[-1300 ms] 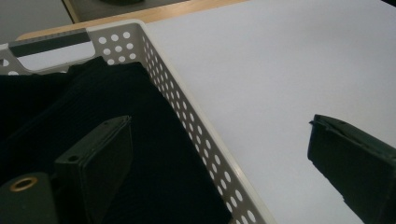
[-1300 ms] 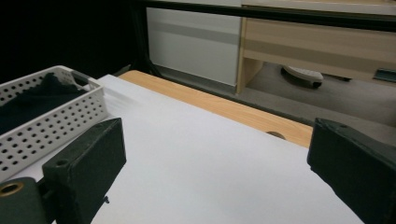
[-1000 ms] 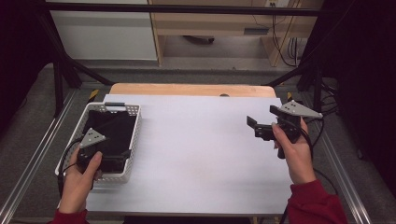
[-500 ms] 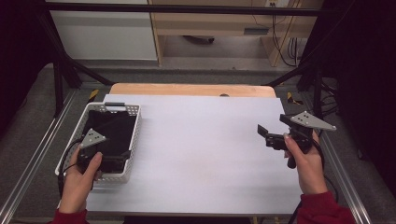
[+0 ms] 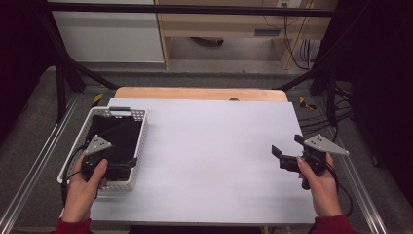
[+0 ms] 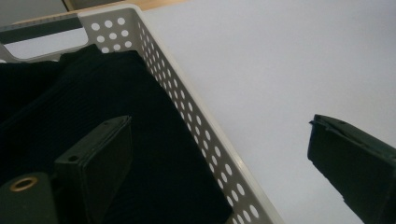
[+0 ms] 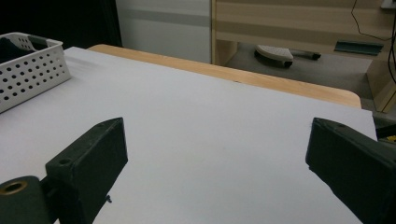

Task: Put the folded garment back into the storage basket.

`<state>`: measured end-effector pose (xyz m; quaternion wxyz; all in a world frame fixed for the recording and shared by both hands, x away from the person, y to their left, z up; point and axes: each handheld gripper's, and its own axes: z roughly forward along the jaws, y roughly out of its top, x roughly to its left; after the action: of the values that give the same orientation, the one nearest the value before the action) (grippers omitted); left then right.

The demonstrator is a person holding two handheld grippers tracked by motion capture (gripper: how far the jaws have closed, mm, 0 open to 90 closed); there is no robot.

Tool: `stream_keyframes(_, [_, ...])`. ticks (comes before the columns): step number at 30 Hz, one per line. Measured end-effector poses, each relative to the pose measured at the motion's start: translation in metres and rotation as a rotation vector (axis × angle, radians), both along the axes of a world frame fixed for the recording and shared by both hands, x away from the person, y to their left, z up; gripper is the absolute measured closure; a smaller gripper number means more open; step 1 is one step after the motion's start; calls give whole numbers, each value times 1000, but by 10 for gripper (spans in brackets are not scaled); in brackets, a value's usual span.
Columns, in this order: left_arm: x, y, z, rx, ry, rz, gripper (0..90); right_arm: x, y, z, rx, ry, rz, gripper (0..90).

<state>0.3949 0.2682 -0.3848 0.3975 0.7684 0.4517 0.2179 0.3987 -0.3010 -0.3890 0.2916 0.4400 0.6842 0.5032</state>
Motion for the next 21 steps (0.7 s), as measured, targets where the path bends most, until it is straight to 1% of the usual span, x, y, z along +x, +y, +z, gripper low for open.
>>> stream_keyframes(4, [0,-1,0,-1,-3,-3,70,-4,-4,-9,6,10,-8,56])
stream_keyframes(8, [0,-2,-1,4,6,-12,70,-9,-8,-20,25,30,-14,63])
stream_keyframes(11, [0,-2,-1,3,4,-8,74,-11,-10,-29,29,42,-17,66])
stream_keyframes(15, [-1,-4,-1,8,9,-14,74,-16,-12,-37,10,43,-22,68])
stream_keyframes(19, [-1,-4,-1,10,12,-15,69,-20,-15,-45,11,47,-24,72])
stream_keyframes(21, [-3,-2,-1,4,13,-11,69,-22,-16,-48,14,48,-22,73])
